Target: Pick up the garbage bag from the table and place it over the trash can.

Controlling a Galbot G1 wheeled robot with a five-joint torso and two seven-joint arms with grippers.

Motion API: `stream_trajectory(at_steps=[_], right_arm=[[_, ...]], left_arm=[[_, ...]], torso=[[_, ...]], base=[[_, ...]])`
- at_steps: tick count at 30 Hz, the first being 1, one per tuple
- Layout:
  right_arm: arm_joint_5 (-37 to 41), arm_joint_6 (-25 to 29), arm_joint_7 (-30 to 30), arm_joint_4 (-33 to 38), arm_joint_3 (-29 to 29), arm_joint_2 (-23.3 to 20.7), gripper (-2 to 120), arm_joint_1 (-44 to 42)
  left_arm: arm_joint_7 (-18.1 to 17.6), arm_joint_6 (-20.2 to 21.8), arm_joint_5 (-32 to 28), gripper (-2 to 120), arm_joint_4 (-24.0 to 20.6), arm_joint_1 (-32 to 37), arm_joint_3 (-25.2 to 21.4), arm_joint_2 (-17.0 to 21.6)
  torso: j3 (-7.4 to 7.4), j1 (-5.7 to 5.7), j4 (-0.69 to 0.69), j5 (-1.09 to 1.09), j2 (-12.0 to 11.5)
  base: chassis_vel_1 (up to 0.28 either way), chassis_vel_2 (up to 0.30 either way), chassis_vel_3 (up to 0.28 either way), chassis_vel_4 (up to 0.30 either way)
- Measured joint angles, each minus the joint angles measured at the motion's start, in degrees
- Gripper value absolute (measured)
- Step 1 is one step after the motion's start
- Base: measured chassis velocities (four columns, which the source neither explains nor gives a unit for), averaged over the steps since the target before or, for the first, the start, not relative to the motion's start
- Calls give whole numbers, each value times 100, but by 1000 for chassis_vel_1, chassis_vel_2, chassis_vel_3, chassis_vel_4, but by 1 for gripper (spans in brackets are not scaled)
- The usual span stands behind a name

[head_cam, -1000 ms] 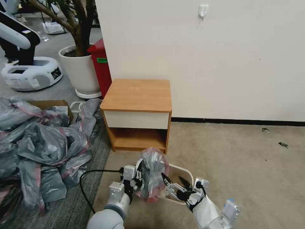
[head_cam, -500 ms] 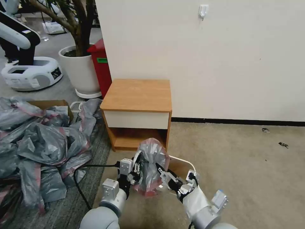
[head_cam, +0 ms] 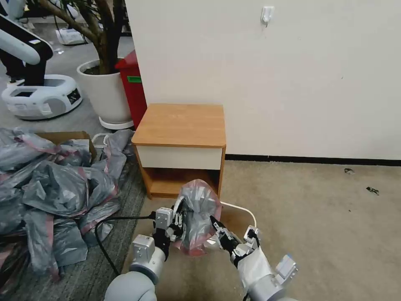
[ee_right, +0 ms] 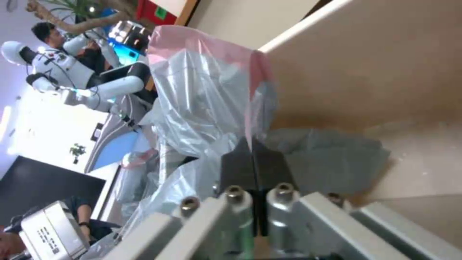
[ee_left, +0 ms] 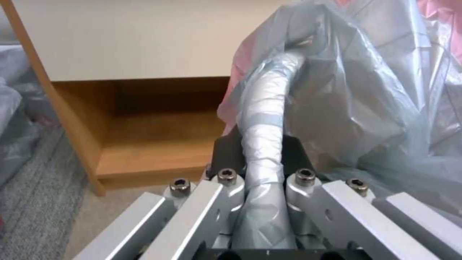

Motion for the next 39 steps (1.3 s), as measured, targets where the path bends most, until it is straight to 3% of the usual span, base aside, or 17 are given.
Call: stream_trajectory(at_steps=[9, 12, 18, 24, 27, 29, 32, 39], right_arm=[[-182, -163, 1, 552, 781, 7, 0, 9], [-19, -641, 39, 912, 1358, -34, 0, 336], [389, -1317, 474, 431, 1729, -341, 0, 1398], [596, -1939, 531, 187, 1882, -691, 0, 1844], [744, -2166, 558, 318, 1984, -769, 7, 1824], [1299, -2181, 1124, 1126, 2181, -815, 27, 1340], [1508, -2165, 1292, 1283, 2192, -777, 36, 1040], [1607, -2180, 695, 1294, 2066, -595, 58, 357]], left_arm=[[0, -4, -5, 6, -5, 23, -13, -34], [19, -4, -10, 6, -48, 74, 22, -68], [147, -42, -165, 6, -181, 122, 74, -92], [230, -101, -442, 6, -283, 149, -23, -65], [208, -100, -570, 6, -288, 154, -79, -81], [15, -84, -781, 6, -190, 88, -191, -111], [-51, -81, -867, 6, -105, 7, -287, -119], [-415, -14, -1169, 6, 38, -293, -440, -59]], torso=[[0, 0, 0, 0, 0], [0, 0, -1, 0, 0], [0, 0, 0, 1, 0], [0, 0, 0, 1, 0], [0, 0, 1, 1, 0], [-1, 0, 0, -1, 0], [-1, 0, 0, -1, 0], [0, 0, -1, -1, 0]], base=[[0, 0, 0, 0], [0, 0, 0, 0], [0, 0, 0, 0], [0, 0, 0, 0], [0, 0, 0, 0], [0, 0, 0, 0], [0, 0, 0, 0], [0, 0, 0, 0]])
